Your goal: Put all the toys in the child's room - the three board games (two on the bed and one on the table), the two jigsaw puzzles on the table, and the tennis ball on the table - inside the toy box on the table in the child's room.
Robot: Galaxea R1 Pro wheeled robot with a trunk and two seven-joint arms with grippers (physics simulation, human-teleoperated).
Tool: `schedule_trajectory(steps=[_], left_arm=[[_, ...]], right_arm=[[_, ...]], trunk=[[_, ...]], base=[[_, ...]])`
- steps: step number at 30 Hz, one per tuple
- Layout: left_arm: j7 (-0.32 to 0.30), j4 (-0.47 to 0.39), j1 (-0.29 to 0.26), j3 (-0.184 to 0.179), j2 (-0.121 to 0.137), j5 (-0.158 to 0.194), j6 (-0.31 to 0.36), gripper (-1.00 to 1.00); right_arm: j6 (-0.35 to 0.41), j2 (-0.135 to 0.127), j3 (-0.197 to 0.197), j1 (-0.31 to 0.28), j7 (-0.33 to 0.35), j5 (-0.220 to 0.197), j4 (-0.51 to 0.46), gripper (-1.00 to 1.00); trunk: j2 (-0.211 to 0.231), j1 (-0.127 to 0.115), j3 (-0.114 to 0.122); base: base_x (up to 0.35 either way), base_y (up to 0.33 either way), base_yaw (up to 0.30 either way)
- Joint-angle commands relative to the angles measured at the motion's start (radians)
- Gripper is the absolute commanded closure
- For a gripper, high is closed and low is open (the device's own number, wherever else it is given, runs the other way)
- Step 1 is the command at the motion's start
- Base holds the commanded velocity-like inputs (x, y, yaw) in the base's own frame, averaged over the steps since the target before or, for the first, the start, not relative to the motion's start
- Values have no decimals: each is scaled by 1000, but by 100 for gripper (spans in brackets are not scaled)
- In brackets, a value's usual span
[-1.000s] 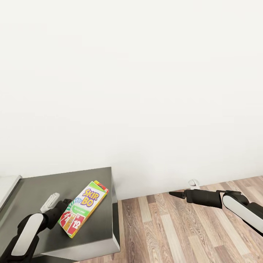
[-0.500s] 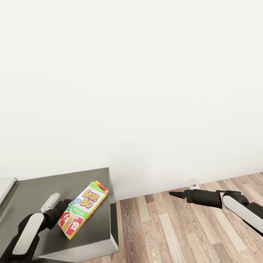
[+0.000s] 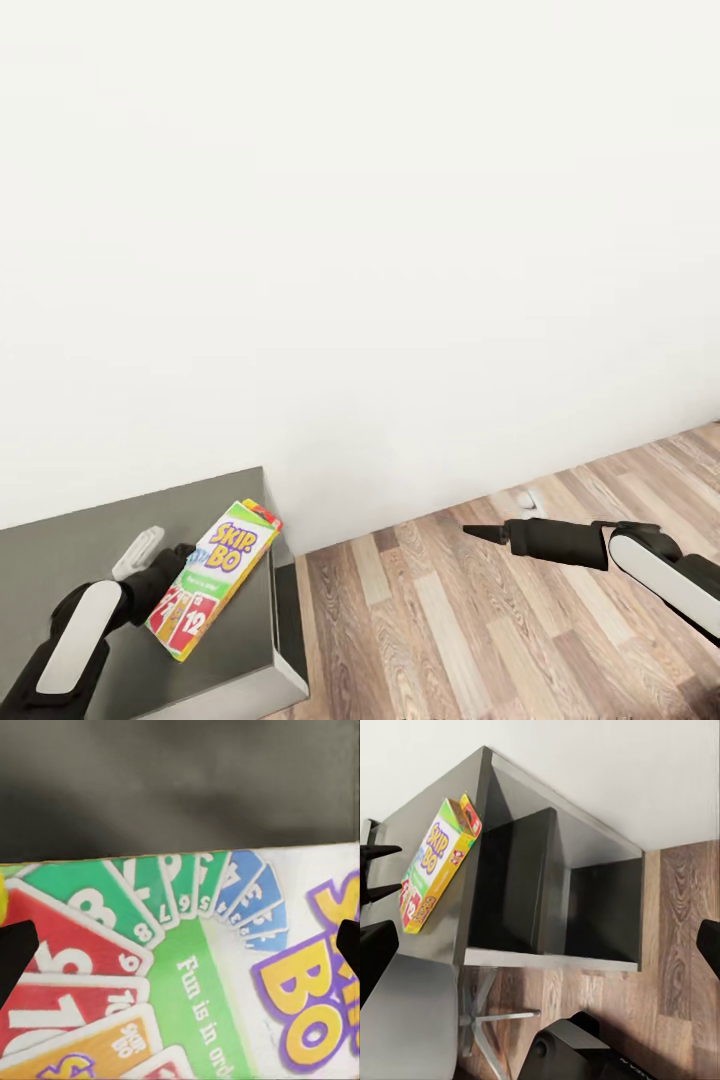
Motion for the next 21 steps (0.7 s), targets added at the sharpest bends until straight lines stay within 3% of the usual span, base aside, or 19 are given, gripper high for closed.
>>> schedule_trajectory(steps=[1, 8, 21], left_arm=[[6, 16, 0, 0, -1, 36, -5, -100], [6, 16, 0, 0, -1, 36, -5, -100], [8, 17, 0, 1, 0, 36, -6, -100]], right_arm=[[3, -1, 3, -2, 0, -7, 0, -100], [3, -1, 3, -2, 0, -7, 0, -100], [3, -1, 3, -2, -1, -7, 0, -100]], trunk=[[-2, 1, -2], [-2, 1, -2], [-2, 1, -2]], base=[[0, 0, -263], [0, 0, -150], [0, 0, -31]])
